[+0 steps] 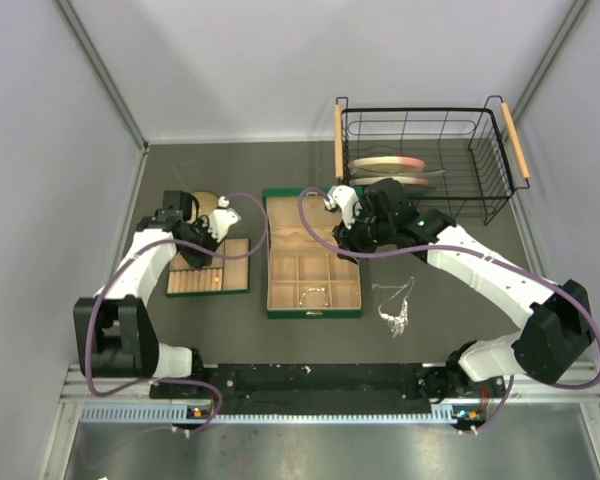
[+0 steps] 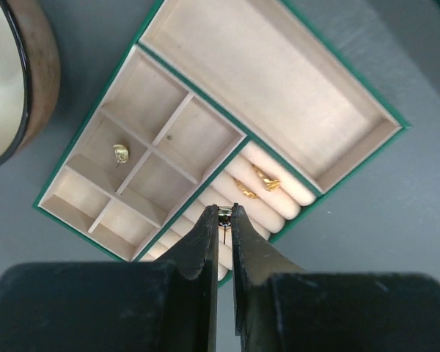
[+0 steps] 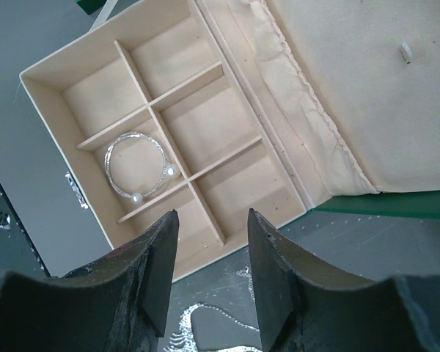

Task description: Organize the mixed jewelry

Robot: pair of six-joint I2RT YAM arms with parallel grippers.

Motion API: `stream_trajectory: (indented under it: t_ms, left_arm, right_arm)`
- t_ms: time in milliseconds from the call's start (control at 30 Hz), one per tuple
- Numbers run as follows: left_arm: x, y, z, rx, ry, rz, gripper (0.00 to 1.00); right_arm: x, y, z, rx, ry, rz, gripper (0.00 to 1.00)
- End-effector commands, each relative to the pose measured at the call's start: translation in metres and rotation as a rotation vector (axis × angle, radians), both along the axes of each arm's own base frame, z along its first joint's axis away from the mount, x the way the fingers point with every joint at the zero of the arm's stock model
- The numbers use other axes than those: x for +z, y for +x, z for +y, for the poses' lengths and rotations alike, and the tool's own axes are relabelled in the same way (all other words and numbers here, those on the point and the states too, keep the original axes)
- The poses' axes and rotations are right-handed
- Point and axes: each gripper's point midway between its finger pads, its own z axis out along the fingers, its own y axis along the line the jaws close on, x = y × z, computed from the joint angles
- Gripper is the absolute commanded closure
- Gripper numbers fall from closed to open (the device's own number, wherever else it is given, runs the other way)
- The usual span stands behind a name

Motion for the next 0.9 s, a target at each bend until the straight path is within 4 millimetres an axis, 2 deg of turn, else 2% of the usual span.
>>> stream_trajectory:
  t_ms: [0, 233, 500, 867]
  left_arm:
    - [-0.004, 0.021, 0.024, 0.042, 0.033, -0.022, 1.0]
    - [-0.025, 0.036, 0.054, 0.118, 0.064, 0.008, 1.0]
    - [-0.043, 0.046, 0.062, 0.148, 0.081, 0.014, 1.0]
    - [-0.054, 0.054, 0.066, 0.172, 0.086, 0.01, 1.0]
  right_arm:
    - [0.012, 0.002, -0.002, 0.006, 0.031, -0.034, 0.57]
    - [0.01, 0.003, -0.003, 0.005, 0.028, -0.03, 0.57]
    - [0.007, 0.003, -0.004, 0.008, 0.022, -0.025, 0.57]
    - [0.002, 0.004, -0.004, 0.009, 0.017, -0.012, 0.57]
